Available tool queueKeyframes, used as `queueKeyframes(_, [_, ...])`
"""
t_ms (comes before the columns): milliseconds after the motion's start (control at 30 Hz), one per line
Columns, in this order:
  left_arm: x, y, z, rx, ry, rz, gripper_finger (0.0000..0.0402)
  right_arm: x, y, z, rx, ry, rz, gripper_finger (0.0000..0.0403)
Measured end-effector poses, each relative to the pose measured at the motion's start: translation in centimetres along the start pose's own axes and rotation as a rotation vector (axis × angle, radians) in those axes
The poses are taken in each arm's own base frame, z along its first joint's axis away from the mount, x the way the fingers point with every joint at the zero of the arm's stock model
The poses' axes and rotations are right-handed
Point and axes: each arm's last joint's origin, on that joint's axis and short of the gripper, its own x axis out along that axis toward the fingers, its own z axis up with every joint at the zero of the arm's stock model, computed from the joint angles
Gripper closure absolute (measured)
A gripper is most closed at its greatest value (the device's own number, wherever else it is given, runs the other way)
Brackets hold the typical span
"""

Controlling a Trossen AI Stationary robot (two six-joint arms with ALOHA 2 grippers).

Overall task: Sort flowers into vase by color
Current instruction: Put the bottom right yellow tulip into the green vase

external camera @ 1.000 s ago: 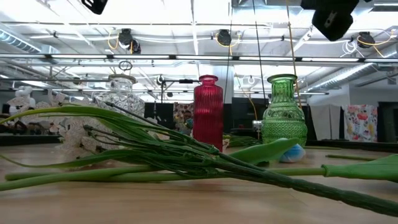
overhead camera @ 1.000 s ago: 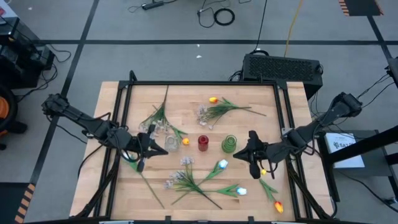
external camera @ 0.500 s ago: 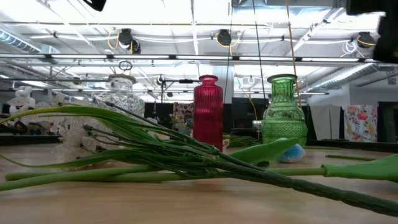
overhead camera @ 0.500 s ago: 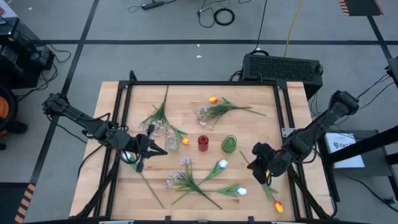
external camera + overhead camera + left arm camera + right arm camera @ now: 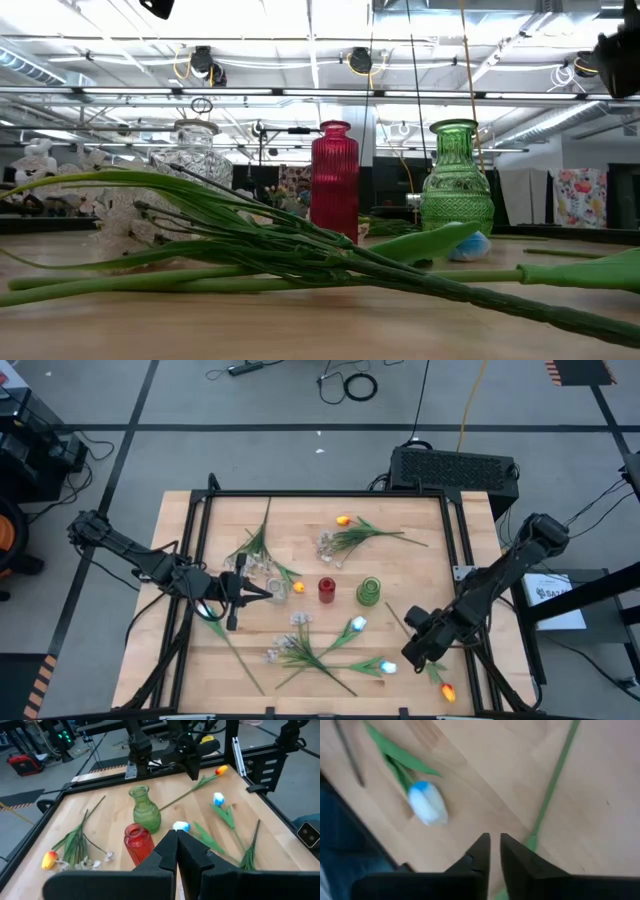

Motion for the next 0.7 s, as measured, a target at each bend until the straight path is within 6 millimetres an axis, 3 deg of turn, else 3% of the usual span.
queueKeyframes(200, [0.1, -0.1, 0.0, -0.026, 0.003, -0.028, 0.0391, 1.8, 0.0, -0.2, 0.066, 0.031, -0.082, 0.0273])
queueKeyframes(333, [0.1, -0.1, 0.0, -0.026, 0.002, -0.029, 0.0391, 2.7, -0.1, -0.3, 0.066, 0.054, -0.125, 0.0241])
queueKeyframes(700, [0.1, -0.1, 0.0, -0.026, 0.001, -0.029, 0.0391, 4.4, -0.5, -0.6, 0.03, 0.135, -0.214, 0.0243])
